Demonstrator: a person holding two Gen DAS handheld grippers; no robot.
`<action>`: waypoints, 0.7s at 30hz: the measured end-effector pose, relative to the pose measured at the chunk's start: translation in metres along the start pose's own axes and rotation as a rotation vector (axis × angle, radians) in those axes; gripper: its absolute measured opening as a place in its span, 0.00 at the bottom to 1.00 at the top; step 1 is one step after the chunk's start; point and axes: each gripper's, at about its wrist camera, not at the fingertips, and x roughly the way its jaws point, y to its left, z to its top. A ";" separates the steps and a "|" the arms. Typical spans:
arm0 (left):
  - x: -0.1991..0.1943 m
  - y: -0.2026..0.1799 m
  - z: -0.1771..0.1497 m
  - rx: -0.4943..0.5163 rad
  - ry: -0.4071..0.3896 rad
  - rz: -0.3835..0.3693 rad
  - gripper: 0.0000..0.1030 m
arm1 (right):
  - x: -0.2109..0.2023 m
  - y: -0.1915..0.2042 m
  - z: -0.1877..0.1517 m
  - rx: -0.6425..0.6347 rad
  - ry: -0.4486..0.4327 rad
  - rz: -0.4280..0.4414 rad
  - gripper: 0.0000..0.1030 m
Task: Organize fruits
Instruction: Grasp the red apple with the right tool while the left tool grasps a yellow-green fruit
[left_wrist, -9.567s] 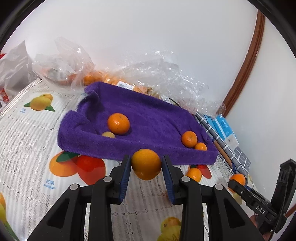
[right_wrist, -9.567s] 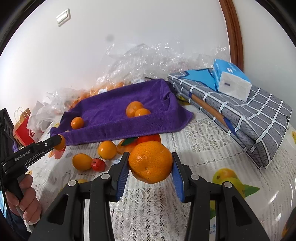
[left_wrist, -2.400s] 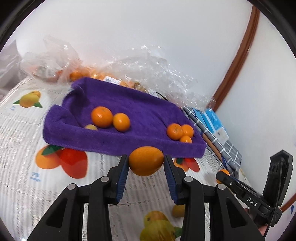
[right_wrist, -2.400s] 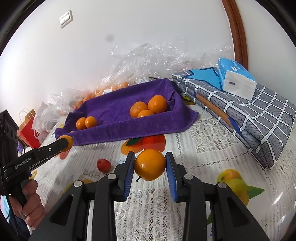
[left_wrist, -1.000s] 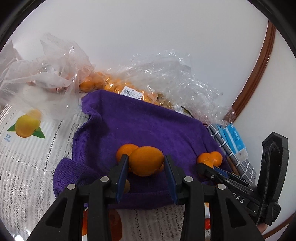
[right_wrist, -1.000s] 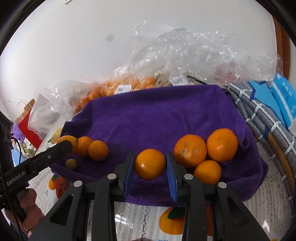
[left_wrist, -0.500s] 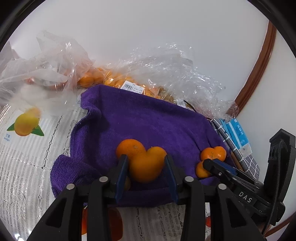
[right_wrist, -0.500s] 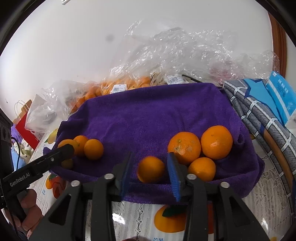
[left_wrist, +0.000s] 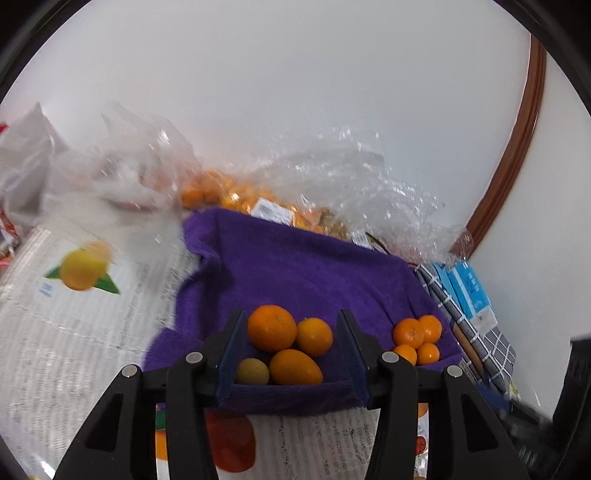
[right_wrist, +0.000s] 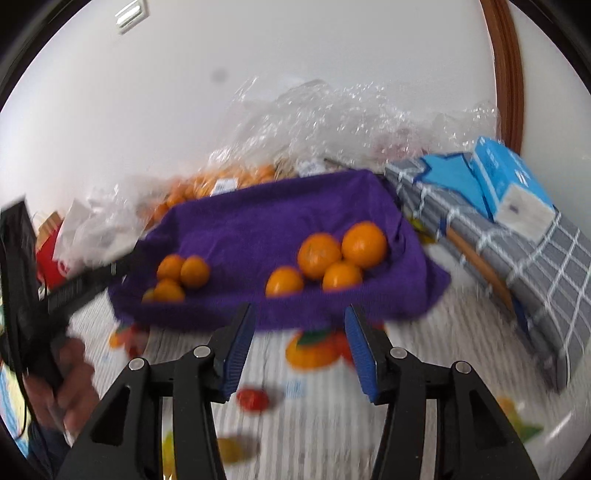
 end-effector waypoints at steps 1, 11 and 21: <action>-0.006 -0.001 0.000 0.008 -0.007 0.019 0.46 | -0.001 0.003 -0.006 -0.010 0.006 -0.001 0.49; -0.051 0.021 -0.035 0.021 0.071 0.073 0.46 | 0.020 0.026 -0.037 -0.068 0.110 0.047 0.42; -0.062 0.019 -0.074 0.032 0.164 0.072 0.46 | 0.035 0.026 -0.039 -0.071 0.140 0.042 0.24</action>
